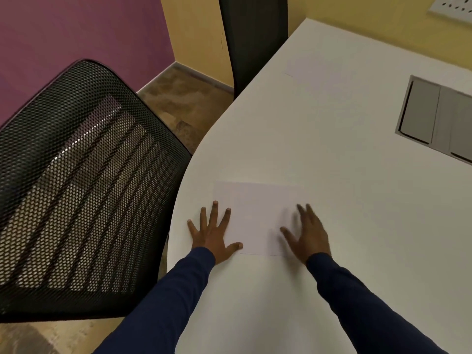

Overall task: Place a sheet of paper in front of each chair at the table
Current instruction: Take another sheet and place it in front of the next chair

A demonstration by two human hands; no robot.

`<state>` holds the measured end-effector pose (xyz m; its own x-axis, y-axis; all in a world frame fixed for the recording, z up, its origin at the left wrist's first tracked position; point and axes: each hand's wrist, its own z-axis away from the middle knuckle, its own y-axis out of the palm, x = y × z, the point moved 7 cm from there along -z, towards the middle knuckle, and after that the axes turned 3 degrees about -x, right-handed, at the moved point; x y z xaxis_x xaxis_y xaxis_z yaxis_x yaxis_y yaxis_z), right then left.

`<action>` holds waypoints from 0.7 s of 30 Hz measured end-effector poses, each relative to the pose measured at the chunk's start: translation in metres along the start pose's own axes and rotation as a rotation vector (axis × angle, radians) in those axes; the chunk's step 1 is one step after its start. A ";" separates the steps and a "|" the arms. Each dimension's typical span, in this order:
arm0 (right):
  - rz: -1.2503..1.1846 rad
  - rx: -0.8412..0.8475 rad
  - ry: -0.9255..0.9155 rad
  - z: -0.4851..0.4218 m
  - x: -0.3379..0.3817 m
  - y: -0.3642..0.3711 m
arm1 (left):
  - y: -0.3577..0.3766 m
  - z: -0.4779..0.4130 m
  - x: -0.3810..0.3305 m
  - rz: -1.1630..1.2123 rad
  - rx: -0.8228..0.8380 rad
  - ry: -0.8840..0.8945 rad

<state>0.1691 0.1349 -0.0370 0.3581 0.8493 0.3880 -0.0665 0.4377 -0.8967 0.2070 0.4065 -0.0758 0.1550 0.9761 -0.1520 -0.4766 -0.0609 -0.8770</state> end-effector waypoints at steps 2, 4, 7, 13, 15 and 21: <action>0.225 0.150 -0.091 0.006 0.002 0.025 | -0.001 -0.004 -0.001 -0.014 0.000 -0.008; 0.334 0.214 -0.109 0.009 -0.001 0.040 | -0.004 -0.008 0.000 -0.031 0.000 -0.012; 0.360 0.203 -0.108 0.003 0.002 0.044 | -0.009 -0.017 0.002 -0.059 0.000 -0.017; 0.362 0.203 -0.112 -0.004 0.006 0.042 | -0.014 -0.022 0.004 -0.086 0.003 -0.029; 0.363 0.213 -0.114 -0.005 0.007 0.041 | -0.015 -0.023 0.003 -0.111 -0.003 -0.030; 0.316 0.181 -0.118 0.005 0.014 0.016 | -0.023 -0.014 0.000 -0.061 0.004 -0.059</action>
<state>0.1683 0.1551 -0.0444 0.1846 0.9741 0.1302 -0.3235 0.1853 -0.9279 0.2300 0.4050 -0.0616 0.1329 0.9886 -0.0710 -0.4708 -0.0001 -0.8822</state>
